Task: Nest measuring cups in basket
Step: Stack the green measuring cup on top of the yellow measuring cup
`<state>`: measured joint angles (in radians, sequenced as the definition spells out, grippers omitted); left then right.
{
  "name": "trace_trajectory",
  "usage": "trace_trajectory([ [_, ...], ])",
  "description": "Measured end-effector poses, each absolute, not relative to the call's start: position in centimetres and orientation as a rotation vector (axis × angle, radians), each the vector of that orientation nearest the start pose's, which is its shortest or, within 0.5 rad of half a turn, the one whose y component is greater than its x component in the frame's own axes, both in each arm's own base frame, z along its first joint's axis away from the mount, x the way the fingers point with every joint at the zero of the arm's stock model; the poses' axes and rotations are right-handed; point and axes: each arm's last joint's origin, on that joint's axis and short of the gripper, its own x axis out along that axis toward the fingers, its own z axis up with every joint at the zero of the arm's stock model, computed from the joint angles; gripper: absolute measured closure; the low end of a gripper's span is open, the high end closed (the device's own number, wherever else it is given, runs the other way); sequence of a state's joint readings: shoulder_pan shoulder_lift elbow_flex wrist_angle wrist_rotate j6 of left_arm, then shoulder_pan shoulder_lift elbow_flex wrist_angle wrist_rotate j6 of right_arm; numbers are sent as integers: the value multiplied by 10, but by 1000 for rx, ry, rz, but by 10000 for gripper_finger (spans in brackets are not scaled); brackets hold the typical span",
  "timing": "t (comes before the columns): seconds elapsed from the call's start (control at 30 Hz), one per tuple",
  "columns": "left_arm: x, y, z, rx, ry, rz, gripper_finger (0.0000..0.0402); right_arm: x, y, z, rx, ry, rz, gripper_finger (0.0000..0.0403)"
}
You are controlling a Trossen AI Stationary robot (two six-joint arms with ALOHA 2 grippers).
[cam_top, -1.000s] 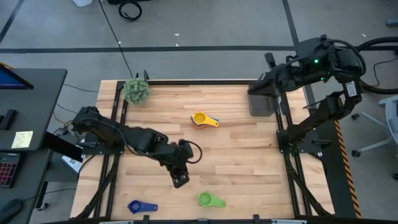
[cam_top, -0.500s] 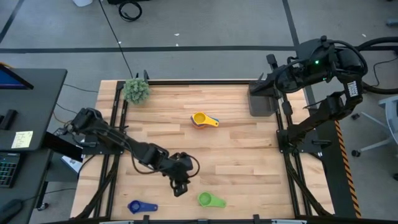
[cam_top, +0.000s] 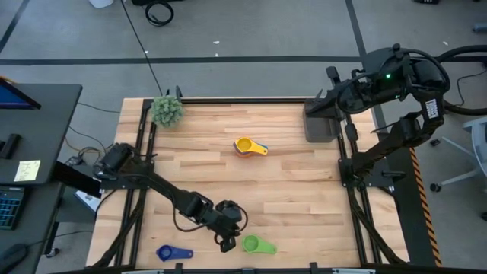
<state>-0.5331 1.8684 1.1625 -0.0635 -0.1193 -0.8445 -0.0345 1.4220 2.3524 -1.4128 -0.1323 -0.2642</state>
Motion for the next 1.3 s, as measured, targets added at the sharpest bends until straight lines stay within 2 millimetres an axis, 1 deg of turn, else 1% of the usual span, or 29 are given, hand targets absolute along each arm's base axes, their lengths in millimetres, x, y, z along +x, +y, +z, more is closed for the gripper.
trace_trajectory([
  [0.2, 349, -200, 163, -755, 824, -7, 285, 165, -2, 552, -219, 465, 159, 375],
  [0.4, 354, -205, 146, -855, 852, 25, 285, 165, -2, 552, -219, 465, 159, 375],
  [0.57, 362, -210, 141, -879, 840, 11, 285, 165, -2, 552, -219, 464, 159, 375],
  [0.77, 365, -211, 132, -881, 847, 19, 285, 165, -2, 552, -219, 464, 159, 375],
  [0.9, 367, -210, 125, -882, 852, 28, 285, 165, -2, 552, -220, 464, 157, 375],
  [1.03, 372, -206, 128, -901, 819, 20, 285, 165, -2, 552, -240, 464, 155, 375],
  [1.1, 372, -204, 126, -891, 824, 26, 286, 165, -2, 552, -255, 463, 159, 375],
  [1.17, 372, -204, 125, -885, 827, 27, 293, 165, -2, 552, -258, 463, 160, 375],
  [1.3, 372, -204, 125, -871, 831, 26, 320, 165, -2, 552, -258, 463, 159, 375],
])
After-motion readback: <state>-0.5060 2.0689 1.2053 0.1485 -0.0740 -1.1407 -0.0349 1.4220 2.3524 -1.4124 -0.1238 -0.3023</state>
